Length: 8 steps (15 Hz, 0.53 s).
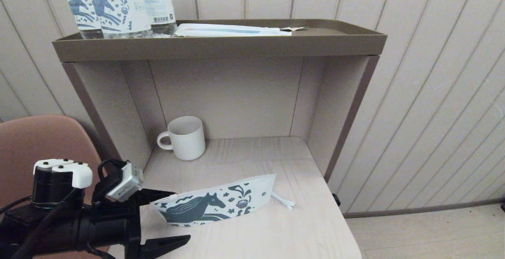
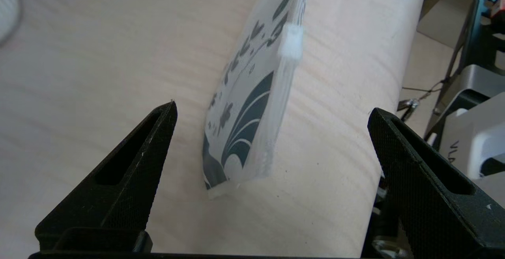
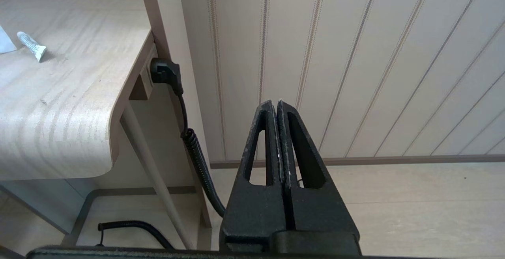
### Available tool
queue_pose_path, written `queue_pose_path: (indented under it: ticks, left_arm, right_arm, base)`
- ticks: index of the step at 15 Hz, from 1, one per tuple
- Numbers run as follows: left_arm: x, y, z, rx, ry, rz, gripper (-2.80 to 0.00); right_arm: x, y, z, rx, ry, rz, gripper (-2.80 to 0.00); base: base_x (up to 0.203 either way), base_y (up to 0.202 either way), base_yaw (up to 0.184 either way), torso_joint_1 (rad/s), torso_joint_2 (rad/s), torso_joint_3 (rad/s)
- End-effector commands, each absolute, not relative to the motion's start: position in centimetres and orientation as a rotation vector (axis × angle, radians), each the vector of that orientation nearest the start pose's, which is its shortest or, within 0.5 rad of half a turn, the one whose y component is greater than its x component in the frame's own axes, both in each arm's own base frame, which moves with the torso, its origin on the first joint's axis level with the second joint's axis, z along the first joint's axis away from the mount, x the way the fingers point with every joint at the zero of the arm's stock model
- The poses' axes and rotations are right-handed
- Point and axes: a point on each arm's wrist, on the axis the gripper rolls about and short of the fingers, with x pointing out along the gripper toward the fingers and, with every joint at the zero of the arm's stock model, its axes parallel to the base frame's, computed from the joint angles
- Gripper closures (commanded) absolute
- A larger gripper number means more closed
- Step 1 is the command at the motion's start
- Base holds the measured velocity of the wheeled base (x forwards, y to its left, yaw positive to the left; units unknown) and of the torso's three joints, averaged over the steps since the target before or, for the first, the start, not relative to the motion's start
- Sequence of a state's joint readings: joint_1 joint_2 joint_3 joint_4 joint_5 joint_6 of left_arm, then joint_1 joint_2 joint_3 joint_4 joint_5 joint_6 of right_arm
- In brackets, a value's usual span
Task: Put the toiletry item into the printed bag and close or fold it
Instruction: Pick up the storage bag
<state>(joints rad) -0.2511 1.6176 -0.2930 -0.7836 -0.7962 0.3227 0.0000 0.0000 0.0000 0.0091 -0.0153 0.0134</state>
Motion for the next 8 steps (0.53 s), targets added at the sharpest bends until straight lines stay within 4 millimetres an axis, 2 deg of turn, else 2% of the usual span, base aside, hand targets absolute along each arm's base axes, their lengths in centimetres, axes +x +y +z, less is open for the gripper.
queue_pose_path:
  ticks: [1, 8]
  left_arm:
    - [20.32, -7.12, 9.76, 0.129, 0.380, -1.109, -2.80]
    - [20.68, -7.50, 10.16, 0.106, 0.379, -1.112, -2.80]
  right_arm:
    - [-2.28, -0.03, 7.45, 0.012, 0.009, -0.015, 0.00]
    - [-2.28, -0.02, 7.47, 0.006, 0.008, -0.009, 0.00]
  base:
    - [0.000, 0.000, 0.000, 0.000, 0.00, 0.000]
    - [0.000, 0.000, 0.000, 0.000, 0.00, 0.000]
